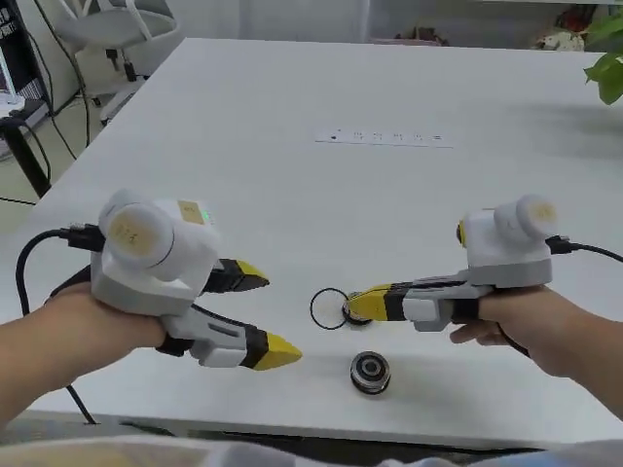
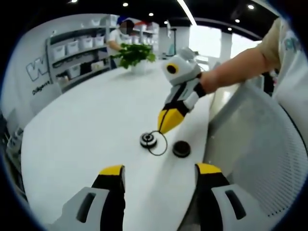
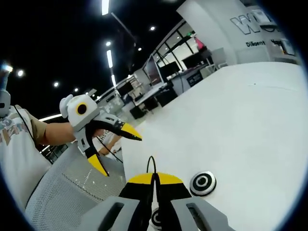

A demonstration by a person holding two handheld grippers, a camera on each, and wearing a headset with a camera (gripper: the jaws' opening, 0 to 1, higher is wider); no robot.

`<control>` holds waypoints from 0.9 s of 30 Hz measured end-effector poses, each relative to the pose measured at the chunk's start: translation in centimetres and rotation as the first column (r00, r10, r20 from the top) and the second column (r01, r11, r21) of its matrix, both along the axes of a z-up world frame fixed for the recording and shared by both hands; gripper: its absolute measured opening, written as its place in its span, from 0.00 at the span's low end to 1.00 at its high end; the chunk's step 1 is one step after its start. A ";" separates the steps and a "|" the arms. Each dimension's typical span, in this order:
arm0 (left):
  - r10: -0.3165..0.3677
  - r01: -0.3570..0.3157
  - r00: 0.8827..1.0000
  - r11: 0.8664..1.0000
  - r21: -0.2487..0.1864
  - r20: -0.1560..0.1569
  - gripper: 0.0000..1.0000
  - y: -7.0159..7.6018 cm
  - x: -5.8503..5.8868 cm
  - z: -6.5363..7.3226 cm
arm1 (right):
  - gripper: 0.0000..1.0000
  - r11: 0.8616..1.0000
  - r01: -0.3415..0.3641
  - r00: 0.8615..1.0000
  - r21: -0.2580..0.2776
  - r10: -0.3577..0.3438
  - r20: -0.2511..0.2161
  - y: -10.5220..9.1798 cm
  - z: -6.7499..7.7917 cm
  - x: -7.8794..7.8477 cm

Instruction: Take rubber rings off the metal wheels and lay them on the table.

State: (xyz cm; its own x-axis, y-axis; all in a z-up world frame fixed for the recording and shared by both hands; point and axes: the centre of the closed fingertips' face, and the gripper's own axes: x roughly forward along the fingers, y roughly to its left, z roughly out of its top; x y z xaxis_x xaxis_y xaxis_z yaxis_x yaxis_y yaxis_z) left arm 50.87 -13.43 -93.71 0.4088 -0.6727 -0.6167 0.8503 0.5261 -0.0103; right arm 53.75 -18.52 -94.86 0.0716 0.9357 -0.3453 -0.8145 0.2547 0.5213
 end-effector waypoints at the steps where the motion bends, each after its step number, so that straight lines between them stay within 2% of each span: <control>1: 0.004 -0.004 1.000 1.000 -0.001 -0.003 0.60 0.2 0.0 0.0 | 0.00 1.000 0.000 1.000 -0.001 0.000 -0.002 0.2 -0.1 0.1; 5: 0.023 -0.023 1.000 1.000 0.003 0.000 0.64 0.7 0.0 0.0 | 0.00 1.000 -0.005 1.000 -0.016 0.005 -0.003 0.7 -0.4 0.2; 10: 0.031 -0.031 0.999 1.000 0.003 -0.006 0.65 1.0 -0.1 -0.1 | 0.00 0.999 -0.015 1.000 -0.039 0.014 -0.005 1.3 -1.4 0.5; 18: 0.053 -0.053 0.999 0.999 0.005 -0.005 0.66 1.6 -0.1 -0.1 | 0.00 0.991 -0.027 1.000 -0.128 0.027 0.002 2.0 -3.3 0.0; 21: 0.056 -0.056 0.998 0.998 0.011 -0.004 0.66 1.8 -0.2 -0.2 | 0.00 0.987 -0.028 1.000 -0.160 0.030 0.008 2.0 -4.1 0.1; 23: 0.061 -0.061 0.998 0.998 0.013 -0.003 0.65 2.0 -0.1 -0.2 | 0.00 0.980 -0.016 1.000 -0.200 0.020 0.019 1.8 -4.8 0.4; 27: 0.061 -0.061 0.998 0.998 0.024 -0.003 0.65 2.2 -0.2 -0.4 | 0.00 0.974 -0.004 0.999 -0.227 0.012 0.033 1.7 -5.4 0.7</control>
State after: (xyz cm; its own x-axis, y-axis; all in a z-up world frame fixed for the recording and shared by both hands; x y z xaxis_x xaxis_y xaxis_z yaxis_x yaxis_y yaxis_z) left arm 50.70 -11.22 -94.06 0.4462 -0.6314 -0.6341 0.8165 0.5773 -0.0003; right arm 54.46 -16.81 -100.23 0.0801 0.8339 -0.5461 -0.8333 0.3567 0.4224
